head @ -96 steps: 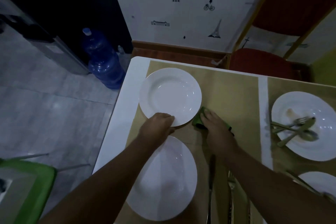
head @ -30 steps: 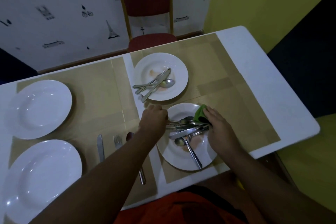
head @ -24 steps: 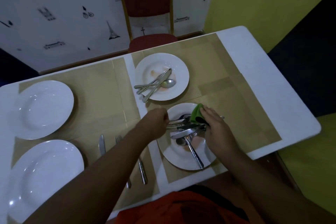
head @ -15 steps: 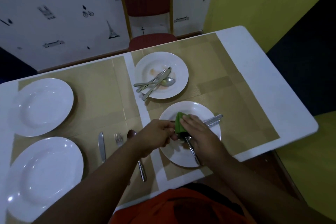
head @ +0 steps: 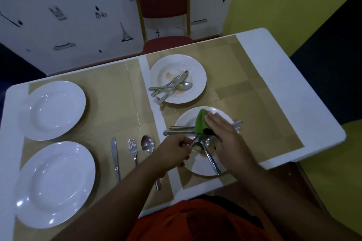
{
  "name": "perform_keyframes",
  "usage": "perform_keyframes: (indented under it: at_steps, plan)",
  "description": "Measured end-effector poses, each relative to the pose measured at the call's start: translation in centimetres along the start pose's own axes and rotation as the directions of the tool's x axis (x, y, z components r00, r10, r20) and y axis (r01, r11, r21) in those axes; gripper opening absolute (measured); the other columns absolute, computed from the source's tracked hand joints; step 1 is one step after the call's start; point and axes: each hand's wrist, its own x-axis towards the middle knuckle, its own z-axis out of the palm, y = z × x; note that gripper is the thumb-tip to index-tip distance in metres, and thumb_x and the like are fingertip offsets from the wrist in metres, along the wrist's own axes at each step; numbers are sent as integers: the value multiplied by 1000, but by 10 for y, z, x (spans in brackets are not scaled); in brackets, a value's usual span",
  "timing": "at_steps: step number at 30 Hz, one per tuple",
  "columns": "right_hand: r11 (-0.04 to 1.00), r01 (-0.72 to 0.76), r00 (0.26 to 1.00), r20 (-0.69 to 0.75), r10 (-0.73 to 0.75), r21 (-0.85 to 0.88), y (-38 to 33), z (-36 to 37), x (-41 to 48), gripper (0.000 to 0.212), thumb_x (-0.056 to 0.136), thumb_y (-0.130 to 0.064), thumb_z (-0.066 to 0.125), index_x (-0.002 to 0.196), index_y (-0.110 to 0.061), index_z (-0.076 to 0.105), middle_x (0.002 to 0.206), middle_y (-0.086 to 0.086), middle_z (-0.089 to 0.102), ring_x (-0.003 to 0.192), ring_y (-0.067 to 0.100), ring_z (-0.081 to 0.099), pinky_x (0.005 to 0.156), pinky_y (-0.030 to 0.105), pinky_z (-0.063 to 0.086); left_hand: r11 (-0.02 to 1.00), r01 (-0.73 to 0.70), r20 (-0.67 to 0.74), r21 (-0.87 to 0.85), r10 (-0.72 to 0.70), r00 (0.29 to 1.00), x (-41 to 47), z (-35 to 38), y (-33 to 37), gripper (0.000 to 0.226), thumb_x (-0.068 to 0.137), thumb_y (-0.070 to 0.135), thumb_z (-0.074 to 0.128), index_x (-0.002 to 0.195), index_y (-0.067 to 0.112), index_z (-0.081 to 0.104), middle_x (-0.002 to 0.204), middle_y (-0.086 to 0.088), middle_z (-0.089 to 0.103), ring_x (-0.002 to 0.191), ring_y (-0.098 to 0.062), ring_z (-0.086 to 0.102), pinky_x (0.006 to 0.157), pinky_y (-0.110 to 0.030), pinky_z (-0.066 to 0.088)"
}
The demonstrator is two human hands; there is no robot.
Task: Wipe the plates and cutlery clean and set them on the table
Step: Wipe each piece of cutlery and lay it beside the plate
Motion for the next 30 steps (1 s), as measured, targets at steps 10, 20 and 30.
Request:
perform_keyframes:
  at_steps: [10, 20, 30]
  plan:
    - [977, -209, 977, 33, 210, -30, 30, -5, 2, 63, 80, 14, 50, 139, -9, 42, 148, 6, 38, 141, 20, 27, 117, 32, 21, 990, 113, -1, -83, -113, 994, -5, 3, -8, 17, 99, 17, 53, 102, 18, 70, 91, -1, 71, 59, -10, 49, 51, -22, 38]
    - [991, 107, 990, 105, -99, -77, 6, 18, -14, 67, 75, 16, 51, 137, -10, 45, 146, -3, 33, 141, 21, 25, 116, 37, 23, 978, -60, -207, 200, 102, 973, -4, 12, 1, 20, 95, 16, 59, 85, 3, 70, 76, -12, 66, 67, -14, 56, 67, -34, 49]
    - [978, -192, 980, 32, 195, -82, 33, -2, -7, 58, 82, 12, 47, 137, -6, 44, 149, 9, 37, 142, 21, 25, 117, 35, 22, 988, 112, -175, -102, -129, 976, -11, 15, -8, 16, 96, 22, 62, 85, 16, 71, 83, -12, 71, 64, -14, 61, 50, -22, 49]
